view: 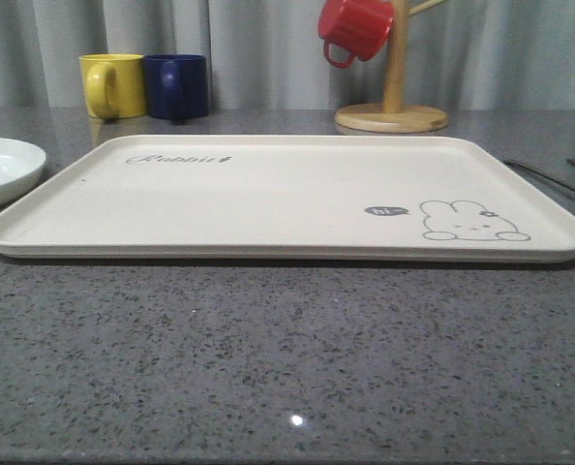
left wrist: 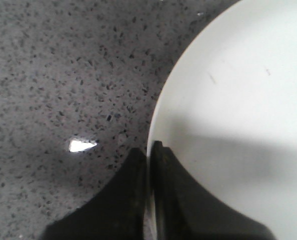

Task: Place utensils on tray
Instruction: 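Grasp the white plate rim with the left gripper and lift it, then lower the plate onto the tray and open the left gripper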

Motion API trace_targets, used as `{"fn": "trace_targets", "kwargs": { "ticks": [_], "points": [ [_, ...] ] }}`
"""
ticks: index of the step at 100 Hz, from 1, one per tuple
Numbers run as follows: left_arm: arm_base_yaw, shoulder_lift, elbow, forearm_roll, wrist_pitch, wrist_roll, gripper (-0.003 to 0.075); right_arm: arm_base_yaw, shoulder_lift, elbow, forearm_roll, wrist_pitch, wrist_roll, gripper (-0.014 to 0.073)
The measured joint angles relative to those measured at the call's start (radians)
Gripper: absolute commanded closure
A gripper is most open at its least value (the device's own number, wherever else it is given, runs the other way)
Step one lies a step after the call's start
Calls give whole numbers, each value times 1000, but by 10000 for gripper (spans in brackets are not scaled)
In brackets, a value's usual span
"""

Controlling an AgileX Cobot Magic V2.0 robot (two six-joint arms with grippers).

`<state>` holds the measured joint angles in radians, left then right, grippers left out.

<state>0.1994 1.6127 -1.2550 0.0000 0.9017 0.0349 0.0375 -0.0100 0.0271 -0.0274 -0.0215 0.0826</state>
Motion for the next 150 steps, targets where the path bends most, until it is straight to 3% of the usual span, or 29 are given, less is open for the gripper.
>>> {"fn": "trace_targets", "kwargs": {
  "ticks": [44, 64, 92, 116, 150],
  "points": [
    [81, -259, 0, -211, 2, 158, 737, 0, 0, 0, 0, 0, 0, 662],
    [73, -276, 0, -426, 43, 305, 738, 0, 0, 0, 0, 0, 0, 662],
    [-92, -199, -16, -481, 59, 348, 738, 0, 0, 0, 0, 0, 0, 662],
    [-263, -60, -134, -486, 67, 348, 738, 0, 0, 0, 0, 0, 0, 662],
    [-374, 138, -267, -490, 123, 340, 738, 0, 0, 0, 0, 0, 0, 662]
  ]
}}
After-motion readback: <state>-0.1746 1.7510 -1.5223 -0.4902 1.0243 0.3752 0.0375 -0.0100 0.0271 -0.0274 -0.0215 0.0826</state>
